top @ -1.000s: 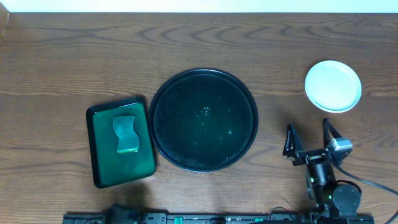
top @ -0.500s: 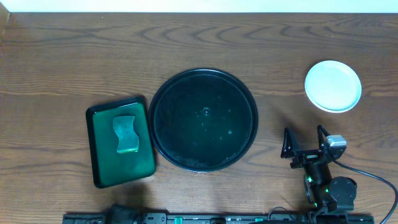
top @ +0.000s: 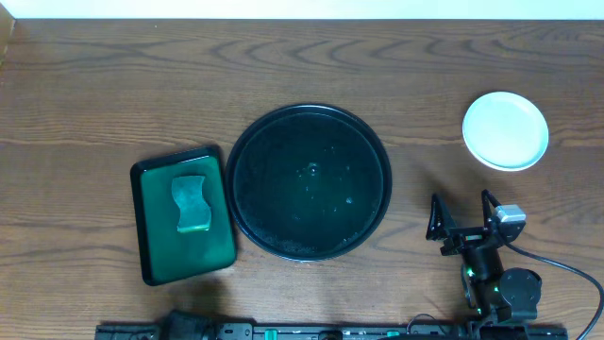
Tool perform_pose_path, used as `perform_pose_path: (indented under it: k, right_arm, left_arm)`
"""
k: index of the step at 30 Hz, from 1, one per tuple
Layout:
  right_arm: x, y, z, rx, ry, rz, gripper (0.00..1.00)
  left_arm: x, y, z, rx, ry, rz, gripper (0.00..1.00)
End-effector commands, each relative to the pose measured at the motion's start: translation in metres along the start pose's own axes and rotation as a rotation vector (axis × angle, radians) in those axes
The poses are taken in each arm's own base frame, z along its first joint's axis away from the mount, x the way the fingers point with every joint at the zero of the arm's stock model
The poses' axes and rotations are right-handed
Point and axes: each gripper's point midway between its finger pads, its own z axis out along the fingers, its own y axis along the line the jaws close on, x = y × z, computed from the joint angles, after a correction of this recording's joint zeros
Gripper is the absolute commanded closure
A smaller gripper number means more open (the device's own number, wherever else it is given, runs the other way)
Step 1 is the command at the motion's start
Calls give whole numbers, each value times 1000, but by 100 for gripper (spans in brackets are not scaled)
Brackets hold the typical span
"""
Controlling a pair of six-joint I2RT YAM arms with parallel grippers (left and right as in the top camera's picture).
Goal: Clean dirty plates on tray and stack at the side
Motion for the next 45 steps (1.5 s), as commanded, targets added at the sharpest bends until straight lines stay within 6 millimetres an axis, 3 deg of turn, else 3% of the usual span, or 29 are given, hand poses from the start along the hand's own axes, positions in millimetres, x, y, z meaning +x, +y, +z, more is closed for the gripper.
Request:
perform_pose_path:
  k: [1, 30, 34, 40, 45]
  right_arm:
    - [0, -1, 0, 4, -1, -3, 1]
    - [1, -1, 0, 4, 0, -3, 1]
    - [0, -1, 0, 4, -1, -3, 1]
    - [1, -1, 0, 4, 0, -3, 1]
    - [0, -1, 0, 4, -1, -3, 1]
  left_arm:
    - [0, 0, 1, -1, 4, 19, 17]
    - [-3, 0, 1, 1, -8, 16, 17]
    - [-33, -6, -2, 23, -129, -15, 17]
    - [-105, -19, -10, 69, -418, -93, 17]
    - [-154, -32, 5, 69, -621, -146, 17]
